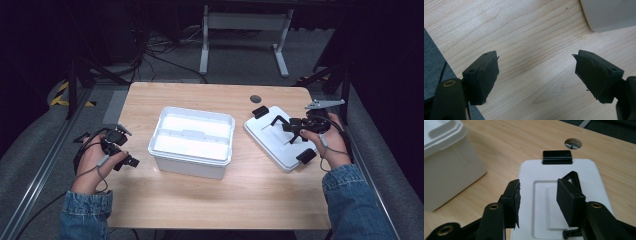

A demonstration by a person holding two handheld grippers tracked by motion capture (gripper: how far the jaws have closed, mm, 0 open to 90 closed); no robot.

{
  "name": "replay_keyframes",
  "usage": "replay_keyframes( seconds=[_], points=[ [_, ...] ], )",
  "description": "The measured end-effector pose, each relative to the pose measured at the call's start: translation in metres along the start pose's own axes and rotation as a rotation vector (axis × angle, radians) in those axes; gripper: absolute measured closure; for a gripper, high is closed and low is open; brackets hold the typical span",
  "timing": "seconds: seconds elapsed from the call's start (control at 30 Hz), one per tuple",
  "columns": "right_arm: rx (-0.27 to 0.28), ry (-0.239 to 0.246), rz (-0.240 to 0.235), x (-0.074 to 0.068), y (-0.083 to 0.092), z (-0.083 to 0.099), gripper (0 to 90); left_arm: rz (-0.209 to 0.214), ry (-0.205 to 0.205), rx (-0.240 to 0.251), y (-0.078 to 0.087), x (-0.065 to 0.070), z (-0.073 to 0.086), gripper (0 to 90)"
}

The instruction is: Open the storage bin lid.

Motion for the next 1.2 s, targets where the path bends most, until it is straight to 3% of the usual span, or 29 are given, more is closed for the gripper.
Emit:
replay_keyframes(
  seconds=[0.1, 0.13, 0.17, 0.3, 0.57, 0.93, 1.2],
  points=[
    [-0.013, 0.028, -0.022, -0.018, 0.002, 0.0, 53.8, -0.005, -0.004, 0.006, 0.001, 0.0, -0.001, 19.7],
    [-0.013, 0.028, -0.022, -0.018, 0.002, 0.0, 53.8, -0.005, -0.004, 0.006, 0.001, 0.0, -0.001, 19.7],
    [-0.016, 0.041, -0.043, -0.03, 0.002, 0.0, 53.4, 0.001, -0.004, 0.003, 0.0, 0.0, -0.001, 19.7],
    [-0.042, 0.086, -0.071, -0.051, 0.001, 0.002, 52.9, -0.001, -0.001, 0.001, -0.001, 0.0, 0.001, 19.7],
    [-0.07, 0.129, -0.114, -0.077, -0.006, 0.01, 52.1, 0.0, -0.003, 0.005, 0.0, 0.001, 0.001, 19.7],
    [-0.107, 0.15, -0.15, -0.097, -0.025, 0.031, 50.5, -0.004, -0.009, 0.004, 0.0, 0.001, 0.001, 19.7],
    [-0.12, 0.124, -0.167, -0.094, -0.048, 0.06, 50.4, -0.002, -0.013, 0.004, 0.0, 0.002, 0.0, 19.7]
  ],
)
Point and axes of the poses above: each handheld gripper's, and its own axes: y roughly backward along the jaws, z roughly out of its underside, x roughly to its right, the point moved 3 cm from there along -y, roughly forward along the jaws, and after that the axes turned 13 degrees about -z, right-handed, at the moved point
